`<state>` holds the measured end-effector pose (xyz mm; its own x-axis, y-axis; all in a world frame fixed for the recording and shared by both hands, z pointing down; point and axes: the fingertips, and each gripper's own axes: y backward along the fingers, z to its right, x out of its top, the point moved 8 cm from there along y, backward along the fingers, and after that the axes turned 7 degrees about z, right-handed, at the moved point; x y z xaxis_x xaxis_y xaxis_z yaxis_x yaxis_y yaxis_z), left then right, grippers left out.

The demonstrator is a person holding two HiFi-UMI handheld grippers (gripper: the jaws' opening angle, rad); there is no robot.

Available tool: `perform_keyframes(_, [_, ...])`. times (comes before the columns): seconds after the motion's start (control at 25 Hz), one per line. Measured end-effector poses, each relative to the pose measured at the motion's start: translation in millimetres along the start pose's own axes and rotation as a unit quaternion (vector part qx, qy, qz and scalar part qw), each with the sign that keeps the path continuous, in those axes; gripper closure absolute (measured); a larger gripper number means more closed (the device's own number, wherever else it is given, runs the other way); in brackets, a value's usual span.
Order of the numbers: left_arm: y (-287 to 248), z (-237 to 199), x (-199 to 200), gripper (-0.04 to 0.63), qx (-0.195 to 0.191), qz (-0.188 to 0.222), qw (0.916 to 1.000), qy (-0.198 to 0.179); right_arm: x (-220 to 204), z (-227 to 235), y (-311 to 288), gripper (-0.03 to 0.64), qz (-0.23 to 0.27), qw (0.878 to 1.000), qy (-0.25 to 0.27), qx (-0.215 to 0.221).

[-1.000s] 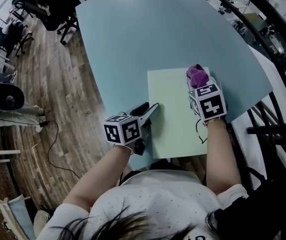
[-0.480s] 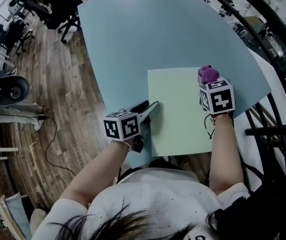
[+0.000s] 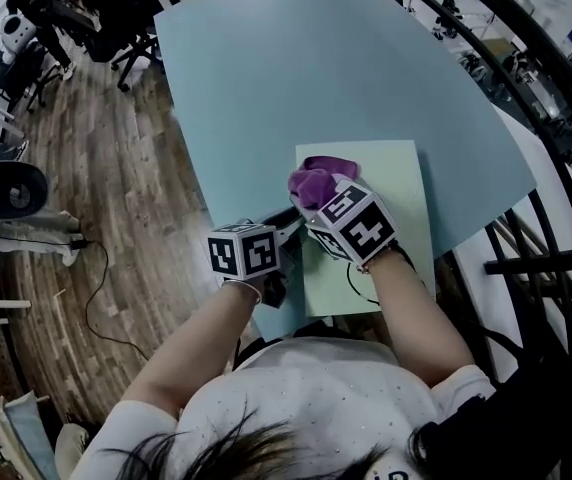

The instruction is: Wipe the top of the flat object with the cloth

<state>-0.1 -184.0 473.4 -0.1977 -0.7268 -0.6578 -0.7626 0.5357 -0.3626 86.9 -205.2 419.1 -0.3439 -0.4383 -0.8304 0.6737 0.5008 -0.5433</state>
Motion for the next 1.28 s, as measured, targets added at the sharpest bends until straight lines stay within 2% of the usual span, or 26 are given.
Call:
perform_keyframes(0.08, [1.2,0.7,-0.1,0.387,0.006,0.007,0.9999,-0.01,4.5,-5.3,-11.0,0.58,-0.005,1.0,-0.003,0.025])
perform_keyframes(0.24, [4.4,3.2,-4.7,0.391,0.013,0.018,0.9993,-0.03,-2.1,0.3,-16.8,0.58,-0.036,0.999,-0.007,0.006])
perform_keyframes(0.32, [7.2,0.5,-3.2,0.393,0.01,0.016,0.9994,-0.028,-1.9,2.9,-14.8,0.58,-0.044,0.999,0.007,-0.016])
perform_keyframes(0.44, [8.5,-2.4,0.4,0.394,0.007,0.014,0.9996,-0.025,-8.8,19.8,0.4,0.58,-0.057,0.995,0.023,-0.079])
perform_keyframes(0.6, [4.7,0.8,2.3,0.399,-0.001,0.013,0.9995,-0.03,-29.5,48.9,39.8,0.581,-0.049,0.988,0.006,-0.147])
perform_keyframes(0.76, [2.1,7.7,-4.0,0.399,-0.007,0.001,0.9981,-0.061,-44.9,55.4,61.9,0.581,-0.042,0.986,-0.021,-0.162])
perform_keyframes(0.92, [1.8,7.0,-4.5,0.383,0.005,0.004,0.9982,-0.06,-47.8,61.0,70.0,0.581,-0.059,0.983,-0.031,-0.171])
perform_keyframes(1.04, [2.6,6.2,-3.4,0.383,0.004,0.007,0.9982,-0.06,-54.7,76.2,86.7,0.581,-0.077,0.975,-0.03,-0.204])
perform_keyframes(1.28, [5.3,7.2,-1.4,0.383,0.0,0.004,0.9986,-0.053,-70.1,102.6,125.7,0.581,-0.057,0.959,-0.083,-0.265])
